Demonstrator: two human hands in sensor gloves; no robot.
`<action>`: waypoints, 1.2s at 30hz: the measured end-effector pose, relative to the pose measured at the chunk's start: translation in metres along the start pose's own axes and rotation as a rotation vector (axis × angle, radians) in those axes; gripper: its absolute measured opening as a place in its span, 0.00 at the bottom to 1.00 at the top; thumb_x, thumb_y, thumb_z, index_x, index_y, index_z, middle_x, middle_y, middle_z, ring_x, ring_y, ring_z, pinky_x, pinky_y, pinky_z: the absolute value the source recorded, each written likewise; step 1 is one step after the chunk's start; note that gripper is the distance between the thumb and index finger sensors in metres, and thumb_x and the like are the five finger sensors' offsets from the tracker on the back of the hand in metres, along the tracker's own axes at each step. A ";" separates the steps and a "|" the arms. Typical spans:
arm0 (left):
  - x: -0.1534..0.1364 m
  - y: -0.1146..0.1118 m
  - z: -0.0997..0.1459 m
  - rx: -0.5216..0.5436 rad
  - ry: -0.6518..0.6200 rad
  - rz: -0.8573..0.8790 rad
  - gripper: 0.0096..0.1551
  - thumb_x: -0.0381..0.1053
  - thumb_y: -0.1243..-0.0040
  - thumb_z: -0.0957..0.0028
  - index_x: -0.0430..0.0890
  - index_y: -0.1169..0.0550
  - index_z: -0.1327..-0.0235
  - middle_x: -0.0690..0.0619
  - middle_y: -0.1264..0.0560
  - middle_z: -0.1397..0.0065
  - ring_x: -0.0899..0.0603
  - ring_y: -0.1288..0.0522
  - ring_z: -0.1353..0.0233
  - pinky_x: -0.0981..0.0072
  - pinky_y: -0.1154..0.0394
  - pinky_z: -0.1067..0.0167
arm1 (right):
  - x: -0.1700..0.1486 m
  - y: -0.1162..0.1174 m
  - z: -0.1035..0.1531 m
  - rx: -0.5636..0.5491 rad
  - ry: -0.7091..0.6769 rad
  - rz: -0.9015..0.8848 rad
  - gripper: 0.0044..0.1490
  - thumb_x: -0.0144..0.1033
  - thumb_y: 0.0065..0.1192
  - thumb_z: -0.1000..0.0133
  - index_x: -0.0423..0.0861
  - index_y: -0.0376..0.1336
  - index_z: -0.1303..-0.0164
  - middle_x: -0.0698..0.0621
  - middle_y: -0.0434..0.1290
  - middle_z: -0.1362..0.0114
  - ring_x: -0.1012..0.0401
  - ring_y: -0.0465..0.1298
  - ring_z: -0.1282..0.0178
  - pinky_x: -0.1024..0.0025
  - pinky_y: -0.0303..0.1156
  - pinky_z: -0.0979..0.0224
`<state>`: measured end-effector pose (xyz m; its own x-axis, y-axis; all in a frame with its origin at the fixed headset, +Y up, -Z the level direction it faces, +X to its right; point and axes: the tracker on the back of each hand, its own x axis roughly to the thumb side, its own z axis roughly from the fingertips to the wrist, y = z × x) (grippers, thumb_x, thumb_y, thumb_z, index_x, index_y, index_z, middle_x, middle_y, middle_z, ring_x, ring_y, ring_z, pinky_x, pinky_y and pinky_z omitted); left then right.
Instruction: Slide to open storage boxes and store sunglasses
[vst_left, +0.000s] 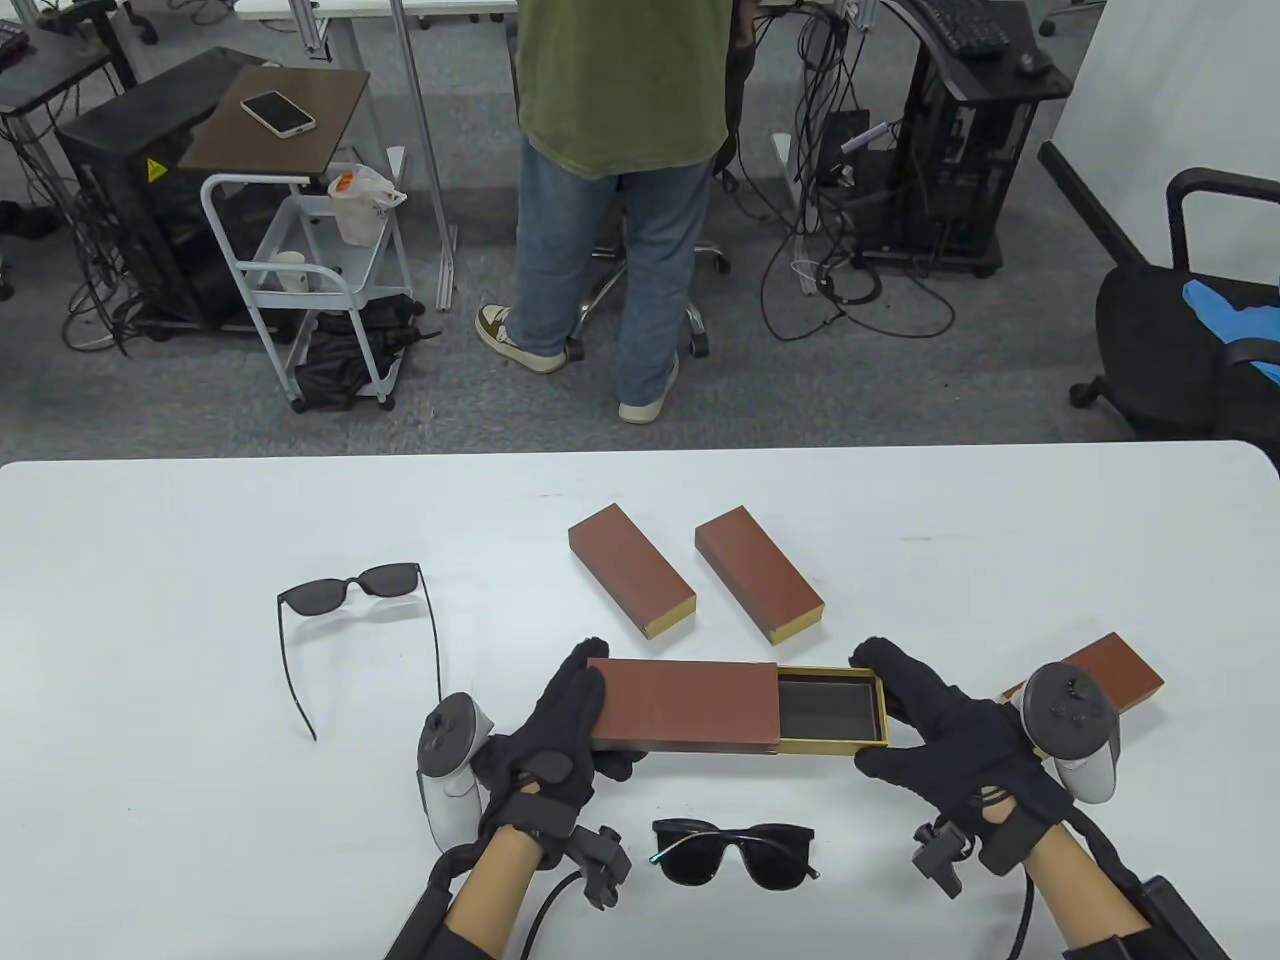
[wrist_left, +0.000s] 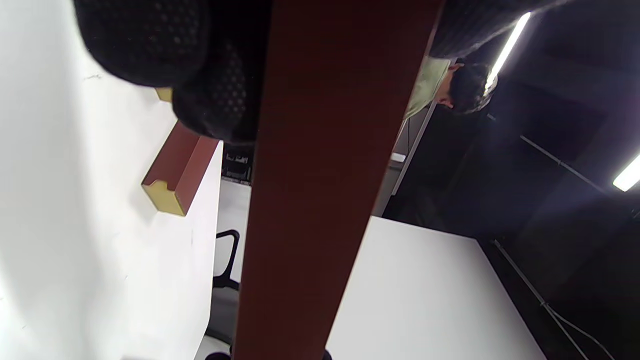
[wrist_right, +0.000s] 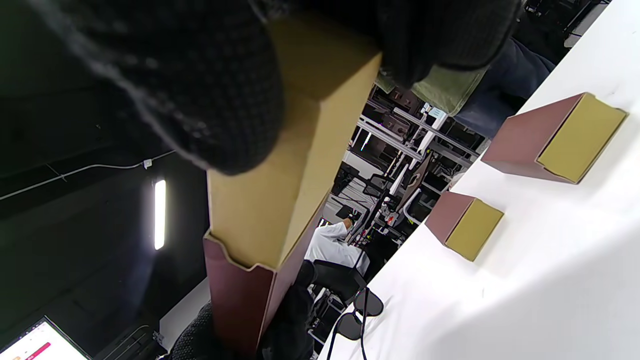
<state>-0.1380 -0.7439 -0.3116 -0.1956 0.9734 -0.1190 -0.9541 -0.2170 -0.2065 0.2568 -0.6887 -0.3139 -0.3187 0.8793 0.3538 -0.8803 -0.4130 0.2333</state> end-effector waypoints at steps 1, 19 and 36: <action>0.000 0.001 0.001 0.016 -0.008 0.004 0.45 0.68 0.50 0.45 0.48 0.43 0.19 0.43 0.22 0.38 0.42 0.18 0.52 0.51 0.21 0.56 | 0.000 0.001 0.000 -0.005 0.006 0.005 0.59 0.43 0.82 0.65 0.53 0.47 0.30 0.45 0.56 0.22 0.44 0.66 0.26 0.50 0.66 0.26; 0.005 0.040 0.010 0.295 -0.047 -0.018 0.43 0.71 0.52 0.45 0.49 0.36 0.21 0.44 0.18 0.46 0.45 0.17 0.59 0.54 0.20 0.63 | 0.010 0.124 0.008 0.234 -0.060 0.806 0.32 0.49 0.75 0.63 0.57 0.71 0.47 0.47 0.76 0.34 0.45 0.74 0.35 0.48 0.72 0.34; -0.001 0.049 0.008 0.315 -0.024 -0.056 0.43 0.70 0.53 0.46 0.49 0.37 0.21 0.44 0.18 0.44 0.44 0.17 0.58 0.52 0.21 0.61 | 0.011 0.170 0.011 0.293 -0.206 1.231 0.24 0.45 0.75 0.63 0.53 0.76 0.57 0.48 0.85 0.51 0.50 0.83 0.51 0.52 0.77 0.44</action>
<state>-0.1865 -0.7550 -0.3138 -0.1421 0.9856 -0.0919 -0.9861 -0.1329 0.0997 0.1075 -0.7517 -0.2601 -0.7807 -0.1596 0.6042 0.0729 -0.9835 -0.1655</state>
